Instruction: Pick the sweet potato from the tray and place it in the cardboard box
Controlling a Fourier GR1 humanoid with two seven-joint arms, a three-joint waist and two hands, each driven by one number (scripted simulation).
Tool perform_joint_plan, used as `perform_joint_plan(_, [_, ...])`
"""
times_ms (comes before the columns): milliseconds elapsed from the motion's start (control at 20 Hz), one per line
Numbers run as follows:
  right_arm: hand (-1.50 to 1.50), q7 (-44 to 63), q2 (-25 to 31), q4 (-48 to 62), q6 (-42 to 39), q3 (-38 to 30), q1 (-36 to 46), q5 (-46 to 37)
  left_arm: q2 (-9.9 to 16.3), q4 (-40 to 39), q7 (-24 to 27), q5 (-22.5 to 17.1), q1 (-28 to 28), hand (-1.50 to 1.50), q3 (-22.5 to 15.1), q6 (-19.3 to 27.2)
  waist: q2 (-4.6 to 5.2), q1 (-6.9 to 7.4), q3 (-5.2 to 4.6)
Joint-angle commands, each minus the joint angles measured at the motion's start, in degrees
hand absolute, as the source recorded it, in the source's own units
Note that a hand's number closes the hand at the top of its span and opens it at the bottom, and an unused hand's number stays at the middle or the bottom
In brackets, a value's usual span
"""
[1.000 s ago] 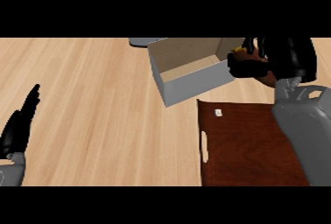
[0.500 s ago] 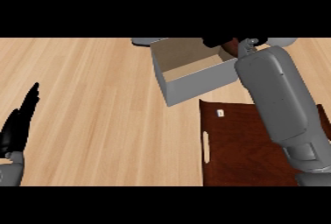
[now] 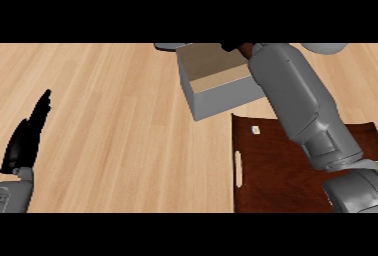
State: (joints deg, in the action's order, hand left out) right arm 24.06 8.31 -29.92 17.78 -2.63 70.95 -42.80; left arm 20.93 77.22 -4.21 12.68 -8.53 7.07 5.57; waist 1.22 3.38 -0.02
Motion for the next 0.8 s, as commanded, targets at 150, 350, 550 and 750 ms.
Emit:
perform_joint_plan(150, [-1.50, -4.08, -1.96, 11.52, 5.54, -5.87, 1.38, 3.37, -2.92, -0.99, 1.33, 2.14, -0.25, 0.00, -2.00, 2.25, 0.78, 1.30, 0.04])
perform_joint_plan(350, [-1.50, -9.34, -1.51, 13.28, 7.44, -8.36, 2.89, 5.26, -1.40, -2.74, 1.78, 0.91, -1.93, 0.00, -0.15, 1.02, 0.79, 1.23, 0.04])
perform_joint_plan(550, [-1.50, -16.01, -1.63, 12.20, 12.26, -9.78, 2.78, 6.22, 0.27, -4.32, 2.47, 0.36, -2.77, 0.00, 1.45, 0.13, 0.56, 0.50, 0.02])
perform_joint_plan(750, [-1.50, -20.34, -0.76, 9.70, 17.63, -13.62, 2.56, 9.54, -0.47, -0.53, 0.12, 0.84, -0.48, 0.00, 0.29, 0.11, -0.02, 0.20, 0.11])
